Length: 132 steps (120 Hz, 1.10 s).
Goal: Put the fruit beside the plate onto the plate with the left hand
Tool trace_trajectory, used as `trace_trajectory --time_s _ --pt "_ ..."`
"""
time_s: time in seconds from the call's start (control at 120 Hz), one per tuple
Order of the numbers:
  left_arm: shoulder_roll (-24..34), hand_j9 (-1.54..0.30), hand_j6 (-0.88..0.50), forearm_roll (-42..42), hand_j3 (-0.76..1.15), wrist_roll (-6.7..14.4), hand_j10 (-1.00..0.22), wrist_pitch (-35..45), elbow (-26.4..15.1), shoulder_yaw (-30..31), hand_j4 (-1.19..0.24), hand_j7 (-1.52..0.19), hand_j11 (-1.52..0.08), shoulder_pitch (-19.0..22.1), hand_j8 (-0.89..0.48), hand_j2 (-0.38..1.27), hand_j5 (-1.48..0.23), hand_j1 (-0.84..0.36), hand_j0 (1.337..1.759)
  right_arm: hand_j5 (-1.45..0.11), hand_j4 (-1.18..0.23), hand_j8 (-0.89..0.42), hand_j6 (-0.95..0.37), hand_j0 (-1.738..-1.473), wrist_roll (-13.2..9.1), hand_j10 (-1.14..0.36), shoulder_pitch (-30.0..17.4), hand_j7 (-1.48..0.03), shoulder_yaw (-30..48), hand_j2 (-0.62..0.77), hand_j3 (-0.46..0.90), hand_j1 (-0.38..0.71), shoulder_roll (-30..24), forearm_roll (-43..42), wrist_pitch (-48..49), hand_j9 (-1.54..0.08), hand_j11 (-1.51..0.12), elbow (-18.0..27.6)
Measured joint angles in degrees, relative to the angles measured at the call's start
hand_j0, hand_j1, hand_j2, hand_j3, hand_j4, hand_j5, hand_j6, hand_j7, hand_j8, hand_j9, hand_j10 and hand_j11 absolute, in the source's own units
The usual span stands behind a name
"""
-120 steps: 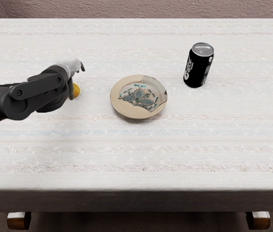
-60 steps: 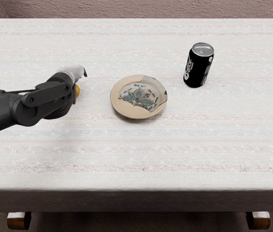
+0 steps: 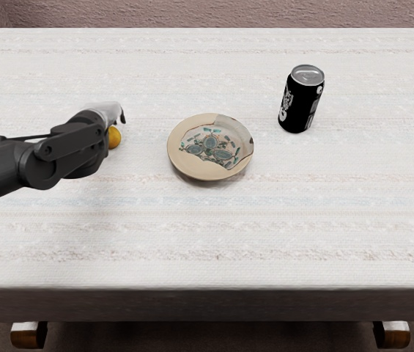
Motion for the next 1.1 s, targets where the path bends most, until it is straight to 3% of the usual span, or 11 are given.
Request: trace_trajectory --time_s 0.433,0.858,0.908,0.983,1.1 --pt "-1.63 -0.53 -0.41 -0.08 0.00 -1.08 -0.41 -0.16 4.11 0.08 -0.41 -0.53 -0.53 0.11 -0.41 0.08 -0.53 -0.14 1.658 0.00 0.00 0.00 0.00 -1.658 0.00 0.00 -0.02 0.00 0.00 0.00 0.00 -0.35 0.00 0.00 0.00 0.00 0.00 0.00" --pt "-2.94 -0.60 -0.46 -0.05 0.01 -1.15 -0.46 -0.78 4.87 0.16 -0.46 -0.60 -0.60 0.64 -0.46 0.11 -0.60 -0.20 1.657 0.00 0.00 0.00 0.00 -1.658 0.00 0.00 -0.06 0.00 0.00 0.00 0.00 -0.35 0.00 0.00 0.00 0.00 0.00 0.00" --pt "-2.94 -0.63 -0.49 -0.02 0.17 -1.14 -0.49 -0.86 4.83 0.16 -0.49 -0.63 -0.63 0.72 -0.48 0.08 -0.63 -0.23 1.659 0.00 0.00 0.00 0.00 -1.658 0.00 0.00 -0.08 0.00 0.00 0.00 0.00 -0.35 0.00 0.00 0.00 0.00 0.00 0.00" --pt "-2.94 -0.67 -0.51 0.04 0.24 -1.11 -0.52 -0.95 4.82 0.16 -0.52 -0.67 -0.67 0.77 -0.49 0.11 -0.67 -0.26 1.658 0.00 0.00 0.00 0.00 -1.658 0.00 0.00 -0.10 0.00 0.00 0.00 0.00 -0.35 0.00 0.00 0.00 0.00 0.00 0.00" --pt "-2.94 -0.74 -0.50 0.08 0.24 -1.05 -0.57 -1.12 4.79 0.15 -0.57 -0.74 -0.74 0.73 -0.48 0.15 -0.73 -0.29 1.657 0.00 0.00 0.00 0.00 -1.658 0.00 0.00 -0.09 0.00 0.00 0.00 0.00 -0.35 0.00 0.00 0.00 0.00 0.00 0.00"
